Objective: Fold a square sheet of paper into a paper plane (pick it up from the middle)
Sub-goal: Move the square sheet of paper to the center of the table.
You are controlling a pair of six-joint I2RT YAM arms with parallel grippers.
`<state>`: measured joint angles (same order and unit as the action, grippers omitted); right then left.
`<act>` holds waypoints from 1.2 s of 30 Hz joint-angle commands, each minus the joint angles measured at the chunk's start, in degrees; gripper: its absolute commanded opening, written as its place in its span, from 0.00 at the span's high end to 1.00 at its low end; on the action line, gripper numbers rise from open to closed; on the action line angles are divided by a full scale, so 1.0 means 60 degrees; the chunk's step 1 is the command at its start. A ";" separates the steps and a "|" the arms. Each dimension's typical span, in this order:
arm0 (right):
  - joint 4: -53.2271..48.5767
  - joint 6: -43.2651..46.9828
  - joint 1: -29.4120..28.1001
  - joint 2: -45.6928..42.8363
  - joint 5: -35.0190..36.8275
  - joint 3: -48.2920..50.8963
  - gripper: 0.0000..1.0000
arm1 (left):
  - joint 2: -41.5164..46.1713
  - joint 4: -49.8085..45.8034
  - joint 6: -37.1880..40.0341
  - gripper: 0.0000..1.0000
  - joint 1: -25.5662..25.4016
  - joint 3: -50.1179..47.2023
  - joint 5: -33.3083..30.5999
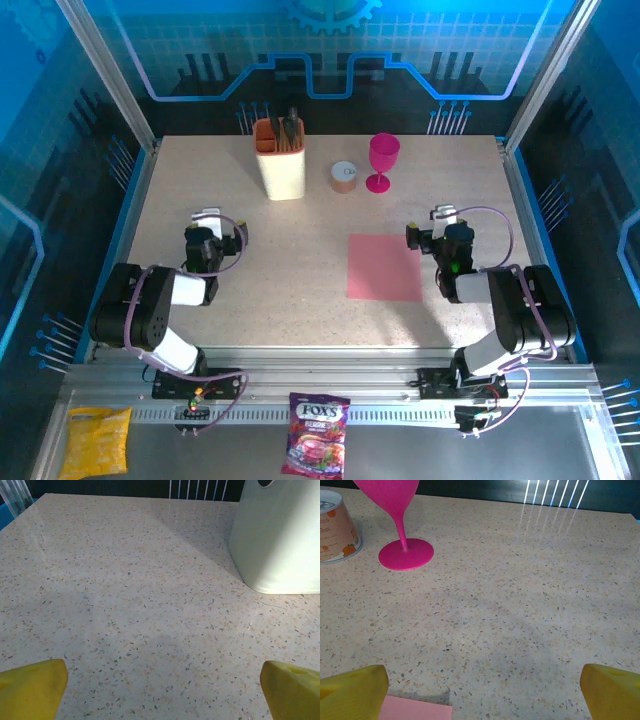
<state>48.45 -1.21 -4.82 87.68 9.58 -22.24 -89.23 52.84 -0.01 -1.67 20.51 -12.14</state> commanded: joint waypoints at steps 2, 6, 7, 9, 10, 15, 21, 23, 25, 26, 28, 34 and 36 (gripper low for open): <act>0.0260 0.0173 0.0109 0.0035 -0.0276 -0.0175 0.01 | -0.0033 0.0243 -0.0106 0.00 0.0025 0.0172 0.0191; 0.0253 0.0185 0.0111 0.0032 -0.0279 -0.0182 0.01 | -0.0023 0.0195 -0.0168 0.00 0.0096 0.0183 0.0354; 0.0256 0.0182 0.0114 0.0031 -0.0273 -0.0176 0.01 | -0.0020 0.0190 -0.0165 0.00 0.0094 0.0185 0.0354; 0.0249 0.0169 0.0115 0.0031 -0.0271 -0.0178 0.01 | -0.0014 0.0196 -0.0169 0.00 0.0093 0.0185 0.0356; 0.0253 0.0178 0.0112 0.0027 -0.0276 -0.0176 0.01 | -0.0014 0.0194 -0.0156 0.00 0.0102 0.0181 0.0361; 0.0253 0.0164 0.0113 0.0026 -0.0272 -0.0175 0.01 | -0.0023 0.0190 -0.0173 0.00 0.0098 0.0185 0.0358; 0.0204 0.0144 0.0166 0.0025 -0.0381 -0.0192 0.01 | -0.0029 0.0114 -0.0174 0.00 0.0082 0.0231 0.0309; 0.0203 0.0133 0.0171 0.0026 -0.0387 -0.0209 0.01 | -0.0025 0.0090 -0.0161 0.00 0.0080 0.0243 0.0310; 0.0195 0.0123 0.0173 0.0033 -0.0394 -0.0194 0.01 | -0.0025 0.0096 -0.0169 0.00 0.0086 0.0243 0.0310; 0.0192 0.0130 0.0170 0.0034 -0.0392 -0.0204 0.01 | -0.0034 0.0097 -0.0174 0.00 0.0084 0.0243 0.0307; 0.0203 0.0127 0.0173 0.0033 -0.0400 -0.0205 0.01 | -0.0024 0.0134 -0.0157 0.00 0.0080 0.0216 0.0298; 0.0255 0.0129 0.0198 0.0030 -0.0436 -0.0175 0.01 | -0.0026 0.0271 -0.0108 0.00 0.0052 0.0148 0.0296; 0.0022 -0.0005 0.0232 -0.0245 -0.0275 -0.0210 0.01 | 0.0211 -0.0002 0.0051 0.00 -0.0089 0.0215 0.0249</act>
<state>48.45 -1.21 -4.75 87.66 8.27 -22.24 -89.21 52.84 -0.01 -1.67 20.51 -12.10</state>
